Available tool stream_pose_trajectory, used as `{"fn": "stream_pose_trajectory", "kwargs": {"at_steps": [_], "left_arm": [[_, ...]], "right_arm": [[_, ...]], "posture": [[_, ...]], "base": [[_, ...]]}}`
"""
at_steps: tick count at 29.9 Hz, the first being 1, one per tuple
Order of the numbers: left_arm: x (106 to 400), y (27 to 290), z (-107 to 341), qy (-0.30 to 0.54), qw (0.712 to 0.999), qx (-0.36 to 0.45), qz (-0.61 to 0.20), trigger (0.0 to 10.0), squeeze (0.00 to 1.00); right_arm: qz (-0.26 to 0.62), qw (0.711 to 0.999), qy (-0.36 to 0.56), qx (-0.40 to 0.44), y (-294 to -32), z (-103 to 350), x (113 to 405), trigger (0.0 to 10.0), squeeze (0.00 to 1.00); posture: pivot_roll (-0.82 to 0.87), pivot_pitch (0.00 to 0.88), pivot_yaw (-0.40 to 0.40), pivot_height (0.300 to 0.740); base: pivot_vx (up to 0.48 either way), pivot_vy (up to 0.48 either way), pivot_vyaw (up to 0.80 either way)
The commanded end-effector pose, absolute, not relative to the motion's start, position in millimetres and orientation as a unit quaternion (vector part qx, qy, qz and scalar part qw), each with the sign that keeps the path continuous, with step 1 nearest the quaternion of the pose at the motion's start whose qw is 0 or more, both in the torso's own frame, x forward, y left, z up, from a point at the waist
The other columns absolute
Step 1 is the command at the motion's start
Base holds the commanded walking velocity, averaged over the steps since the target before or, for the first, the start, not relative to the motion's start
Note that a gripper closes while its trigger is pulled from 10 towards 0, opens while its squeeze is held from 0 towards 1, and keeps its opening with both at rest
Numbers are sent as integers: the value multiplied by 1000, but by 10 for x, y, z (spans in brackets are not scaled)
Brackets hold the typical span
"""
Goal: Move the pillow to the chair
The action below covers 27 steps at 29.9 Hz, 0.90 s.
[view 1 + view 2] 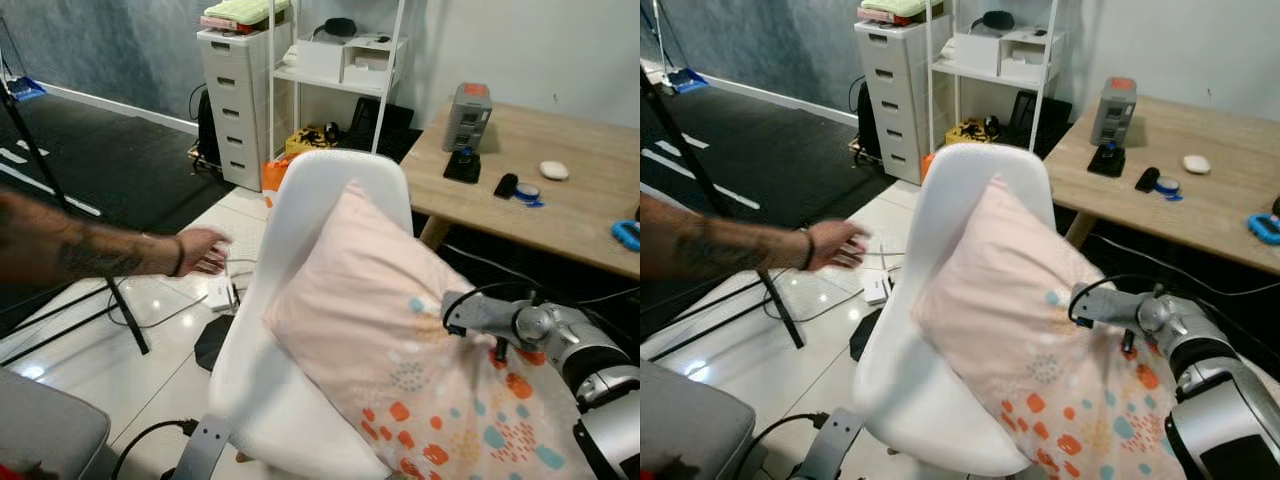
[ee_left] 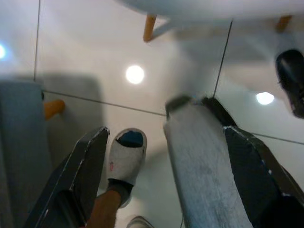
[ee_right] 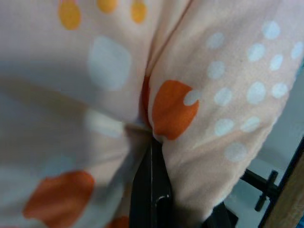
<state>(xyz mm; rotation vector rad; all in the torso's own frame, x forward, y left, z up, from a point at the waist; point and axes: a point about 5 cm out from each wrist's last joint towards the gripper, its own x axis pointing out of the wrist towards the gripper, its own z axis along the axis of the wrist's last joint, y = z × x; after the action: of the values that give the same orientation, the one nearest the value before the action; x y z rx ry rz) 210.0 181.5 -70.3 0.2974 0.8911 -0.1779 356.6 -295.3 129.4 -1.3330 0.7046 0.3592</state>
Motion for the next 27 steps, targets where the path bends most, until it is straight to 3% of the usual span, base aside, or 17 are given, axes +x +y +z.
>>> {"fn": "stream_pose_trajectory", "kwargs": {"at_steps": [1, 6, 8, 11, 13, 16, 22, 24, 26, 27], "left_arm": [[2040, 1863, -733, 441, 881, 148, -85, 10000, 0], [2036, 1864, -736, 442, 881, 148, -86, 10000, 0], [2027, 1866, -740, 442, 880, 149, -86, 10000, 0], [2024, 1867, -741, 443, 880, 150, -87, 10000, 0], [2014, 1873, -745, 444, 879, 151, -88, 10000, 0], [2008, 1879, -747, 444, 878, 153, -89, 10000, 0], [1993, 1906, -751, 445, 878, 154, -89, 10000, 0], [1980, 1933, -753, 446, 877, 154, -88, 10000, 0], [1980, 1933, -753, 446, 877, 154, -88, 10000, 0], [1972, 1947, -754, 446, 877, 155, -88, 10000, 0]], "right_arm": [[157, 715, 318, -603, -2966, 1308, 3569, 10000, 0], [146, 725, 301, -602, -2926, 1351, 3612, 10000, 0], [159, 747, 266, -589, -2797, 1407, 3681, 10000, 0], [172, 756, 253, -579, -2732, 1421, 3704, 10000, 0], [226, 786, 227, -529, -2508, 1437, 3753, 10000, 0], [257, 796, 208, -507, -2361, 1464, 3788, 10000, 0], [261, 766, 175, -561, -2177, 1568, 3882, 10000, 0], [238, 739, 134, -616, -2034, 1694, 3973, 10000, 0], [238, 739, 134, -616, -2034, 1694, 3973, 10000, 0], [230, 719, 115, -645, -1955, 1747, 4010, 10000, 0]], "posture": [[-201, 81, -1, 615], [-198, 75, -1, 605], [-196, 70, 0, 600], [-196, 70, 0, 600], [-197, 64, 11, 600], [-192, 64, 15, 600], [-177, 76, 27, 600], [-173, 90, 42, 600], [-173, 90, 42, 600], [-168, 97, 50, 600]], "base": [[0, 0, 0], [0, 0, 0], [0, 0, 0], [0, 0, 0], [0, 0, 0], [0, 0, 0], [0, 0, 0], [0, 0, 0], [0, 0, 0], [0, 0, 0]]}}
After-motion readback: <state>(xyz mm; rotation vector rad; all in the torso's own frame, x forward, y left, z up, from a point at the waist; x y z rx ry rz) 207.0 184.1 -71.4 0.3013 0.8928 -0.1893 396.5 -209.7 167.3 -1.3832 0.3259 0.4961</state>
